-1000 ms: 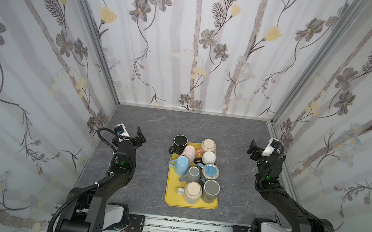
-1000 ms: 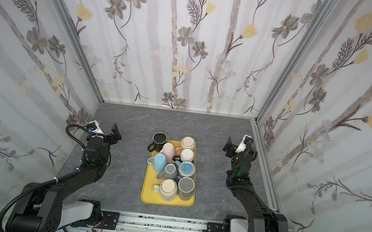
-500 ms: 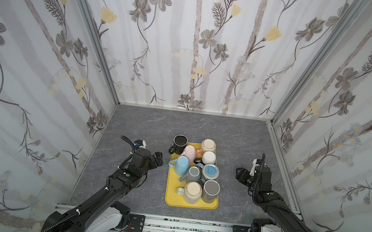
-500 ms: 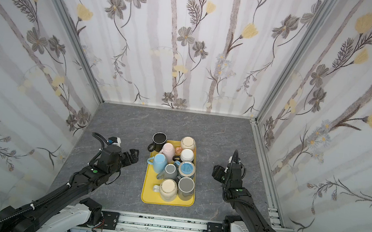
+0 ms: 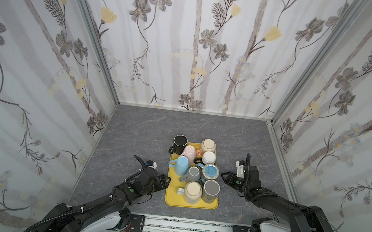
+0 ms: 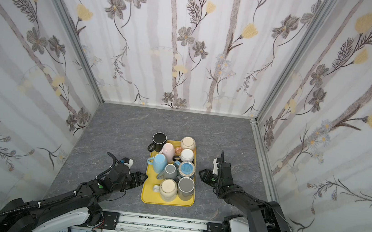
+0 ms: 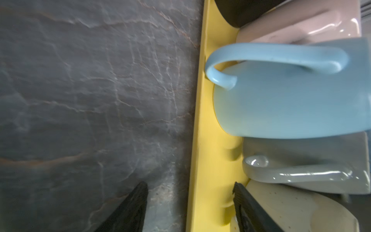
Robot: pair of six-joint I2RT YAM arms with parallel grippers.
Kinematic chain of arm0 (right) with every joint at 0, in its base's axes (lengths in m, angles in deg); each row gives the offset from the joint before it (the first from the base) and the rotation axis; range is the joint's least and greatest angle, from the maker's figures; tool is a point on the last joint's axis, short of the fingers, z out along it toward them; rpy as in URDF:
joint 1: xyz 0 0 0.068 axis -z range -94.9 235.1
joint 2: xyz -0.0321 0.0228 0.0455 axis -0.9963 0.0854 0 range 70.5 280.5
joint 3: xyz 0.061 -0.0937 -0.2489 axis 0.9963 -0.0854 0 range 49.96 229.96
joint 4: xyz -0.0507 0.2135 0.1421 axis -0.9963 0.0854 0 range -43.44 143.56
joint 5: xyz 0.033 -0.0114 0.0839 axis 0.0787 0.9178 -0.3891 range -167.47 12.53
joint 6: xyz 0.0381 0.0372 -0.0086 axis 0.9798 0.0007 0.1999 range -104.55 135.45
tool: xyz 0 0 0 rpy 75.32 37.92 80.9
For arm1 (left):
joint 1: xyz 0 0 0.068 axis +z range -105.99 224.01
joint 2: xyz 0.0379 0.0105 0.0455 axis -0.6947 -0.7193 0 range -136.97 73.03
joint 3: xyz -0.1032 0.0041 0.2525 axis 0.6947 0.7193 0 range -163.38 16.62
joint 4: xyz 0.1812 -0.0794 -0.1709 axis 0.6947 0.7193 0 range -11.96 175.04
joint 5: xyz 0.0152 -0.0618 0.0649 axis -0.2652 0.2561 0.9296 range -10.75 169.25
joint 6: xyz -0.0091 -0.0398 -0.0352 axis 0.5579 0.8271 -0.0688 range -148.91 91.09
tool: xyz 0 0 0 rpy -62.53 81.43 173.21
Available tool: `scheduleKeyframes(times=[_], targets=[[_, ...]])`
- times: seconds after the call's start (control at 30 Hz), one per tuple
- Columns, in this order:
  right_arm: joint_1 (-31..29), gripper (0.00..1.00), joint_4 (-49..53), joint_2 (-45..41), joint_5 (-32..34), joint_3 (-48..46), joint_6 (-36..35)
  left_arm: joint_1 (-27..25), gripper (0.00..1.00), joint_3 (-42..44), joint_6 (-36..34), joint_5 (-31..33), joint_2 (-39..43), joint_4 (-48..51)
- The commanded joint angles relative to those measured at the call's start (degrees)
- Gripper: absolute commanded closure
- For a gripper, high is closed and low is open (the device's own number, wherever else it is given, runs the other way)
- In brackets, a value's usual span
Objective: Turn the mug right side up
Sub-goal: 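Reach both grippers down to the near edges of the yellow tray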
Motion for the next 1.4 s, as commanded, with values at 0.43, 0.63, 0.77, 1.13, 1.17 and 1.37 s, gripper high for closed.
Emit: scheduleKeyframes(times=[0.43,0.63,0.77,1.13,1.17,1.37], targets=[[-2.1,1.00,-4.7,31.4,-15.1,24.5,-3.8,-10.4,0.69,8.3,19.8,4.2,-0.4,-18.1],[-2.0,1.00,3.7,38.7,-15.7,38.9,-8.3,-14.4,0.74,6.9,22.6,9.8,-7.1,-27.3],[-0.8,0.97,11.4,41.2,-13.1,47.5,-11.6,-15.6,0.73,2.6,21.9,9.9,-16.9,-32.2],[14.6,0.60,19.1,28.5,-5.2,45.7,-10.5,-15.9,0.74,-13.2,17.5,5.4,-39.2,-39.0],[15.7,0.60,19.8,27.1,-4.3,44.3,-10.2,-15.8,0.74,-14.9,17.1,4.7,-40.8,-39.0],[18.6,0.58,21.8,17.3,-0.1,30.6,-9.5,-15.6,0.75,-24.5,12.5,0.1,-47.4,-36.1]])
